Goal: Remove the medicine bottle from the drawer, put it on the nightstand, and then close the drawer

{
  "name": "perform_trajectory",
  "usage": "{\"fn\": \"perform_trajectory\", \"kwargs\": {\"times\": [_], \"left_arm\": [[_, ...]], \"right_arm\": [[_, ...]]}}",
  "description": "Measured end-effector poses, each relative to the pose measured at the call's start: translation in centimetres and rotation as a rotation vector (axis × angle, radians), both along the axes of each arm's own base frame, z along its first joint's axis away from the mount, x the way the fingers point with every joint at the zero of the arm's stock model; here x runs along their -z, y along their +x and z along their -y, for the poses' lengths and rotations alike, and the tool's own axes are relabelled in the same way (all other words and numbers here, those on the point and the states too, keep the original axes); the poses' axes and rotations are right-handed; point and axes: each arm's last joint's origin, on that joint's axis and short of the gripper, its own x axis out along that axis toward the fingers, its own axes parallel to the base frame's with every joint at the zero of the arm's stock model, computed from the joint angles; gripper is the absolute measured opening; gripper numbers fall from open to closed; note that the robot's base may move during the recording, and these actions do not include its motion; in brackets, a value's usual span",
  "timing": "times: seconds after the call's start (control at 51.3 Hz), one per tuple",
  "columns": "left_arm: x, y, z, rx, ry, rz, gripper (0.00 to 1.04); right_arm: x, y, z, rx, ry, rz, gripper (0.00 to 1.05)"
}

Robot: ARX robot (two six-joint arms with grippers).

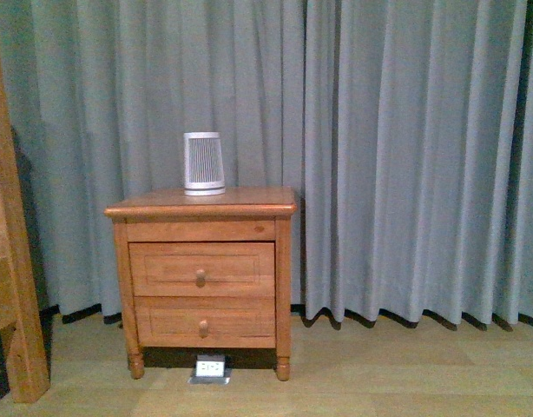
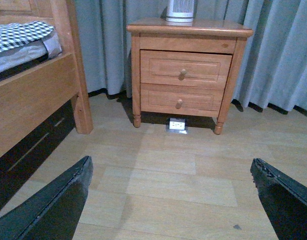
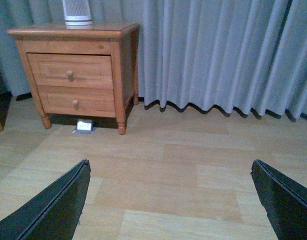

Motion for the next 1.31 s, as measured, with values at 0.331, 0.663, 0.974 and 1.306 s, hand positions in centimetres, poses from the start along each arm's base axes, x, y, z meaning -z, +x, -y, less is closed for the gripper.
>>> {"fn": "perform_trajectory", "kwargs": {"times": [0.331,0.663,0.974,1.306], "left_arm": [[0.0,0.0,0.0,0.0,0.0,0.0,0.98],[0.0,0.0,0.0,0.0,0.0,0.0,0.98],[0.0,0.0,0.0,0.0,0.0,0.0,0.98],[0.0,0.0,0.0,0.0,0.0,0.0,0.98]], "right_arm": [[0.0,0.0,0.0,0.0,0.0,0.0,0.98],[0.0,0.0,0.0,0.0,0.0,0.0,0.98],[0.0,0.0,0.0,0.0,0.0,0.0,0.98],[0.0,0.0,0.0,0.0,0.0,0.0,0.98]]}}
